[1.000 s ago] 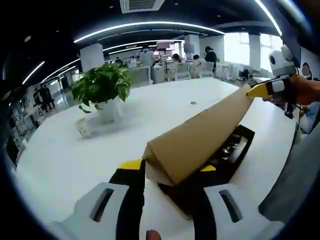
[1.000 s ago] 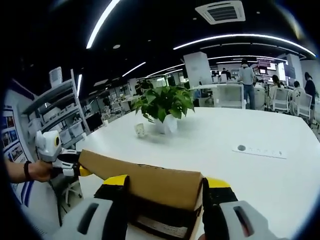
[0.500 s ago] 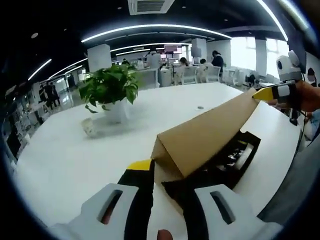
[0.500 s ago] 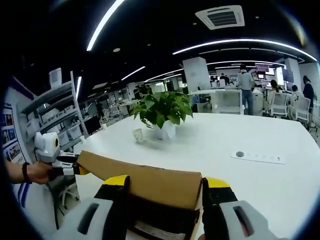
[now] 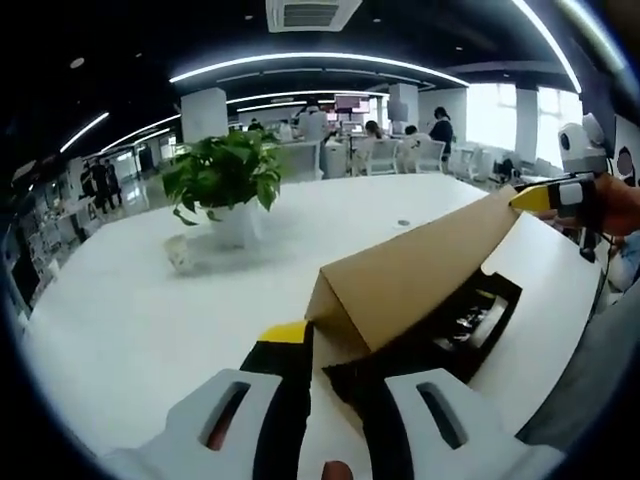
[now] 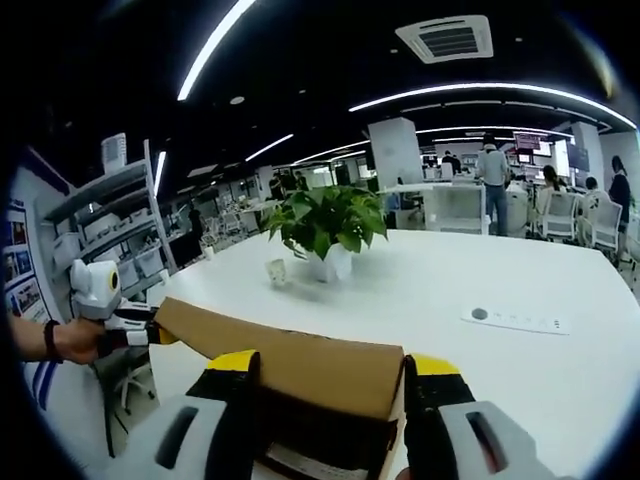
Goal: Operate the shoe box by opening the lid, removing the specified soft item, and placing it in the target area until the item is outside and the box remains undamaged.
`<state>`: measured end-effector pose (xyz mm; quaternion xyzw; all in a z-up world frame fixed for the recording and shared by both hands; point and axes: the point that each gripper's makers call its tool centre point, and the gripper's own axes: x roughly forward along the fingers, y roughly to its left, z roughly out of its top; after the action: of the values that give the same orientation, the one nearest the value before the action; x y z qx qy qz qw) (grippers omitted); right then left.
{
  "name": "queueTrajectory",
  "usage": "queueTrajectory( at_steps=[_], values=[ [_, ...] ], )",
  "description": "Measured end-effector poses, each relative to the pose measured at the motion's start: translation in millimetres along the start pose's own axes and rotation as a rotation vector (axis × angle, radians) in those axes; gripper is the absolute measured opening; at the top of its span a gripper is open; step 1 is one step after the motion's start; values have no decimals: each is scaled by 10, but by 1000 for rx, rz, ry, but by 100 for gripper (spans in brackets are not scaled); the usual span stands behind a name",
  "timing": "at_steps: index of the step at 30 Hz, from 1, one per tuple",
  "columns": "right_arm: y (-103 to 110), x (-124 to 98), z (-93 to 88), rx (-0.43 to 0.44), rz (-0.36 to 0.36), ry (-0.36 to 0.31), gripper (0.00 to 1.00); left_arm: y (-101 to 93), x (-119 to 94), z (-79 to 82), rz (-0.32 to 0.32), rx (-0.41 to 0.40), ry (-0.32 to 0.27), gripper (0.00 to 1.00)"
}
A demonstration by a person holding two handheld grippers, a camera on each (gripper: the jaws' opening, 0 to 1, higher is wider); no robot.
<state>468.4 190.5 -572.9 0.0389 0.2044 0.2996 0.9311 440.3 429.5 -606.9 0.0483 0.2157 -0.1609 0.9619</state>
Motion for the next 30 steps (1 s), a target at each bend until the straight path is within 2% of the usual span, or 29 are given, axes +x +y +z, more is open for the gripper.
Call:
queueTrajectory(
  at_steps=[13,22,25,27,30],
  values=[
    [-63,-104,-29,-41,-3,-2,55,13,9,22,-10,-11,-3,15],
    [-76,-96,-129,-49,-3,14,56,57,41,72,-22,-49,-11,14],
    [-110,-22,-170,-65,-14,32,53,72,52,90,-24,-51,-10,14],
    [-196,38,-223,-75,-48,59,51,75,55,96,-25,-48,-9,13],
    [-269,94,-236,-59,-71,65,45,83,63,102,-27,-49,-9,13]
  ],
)
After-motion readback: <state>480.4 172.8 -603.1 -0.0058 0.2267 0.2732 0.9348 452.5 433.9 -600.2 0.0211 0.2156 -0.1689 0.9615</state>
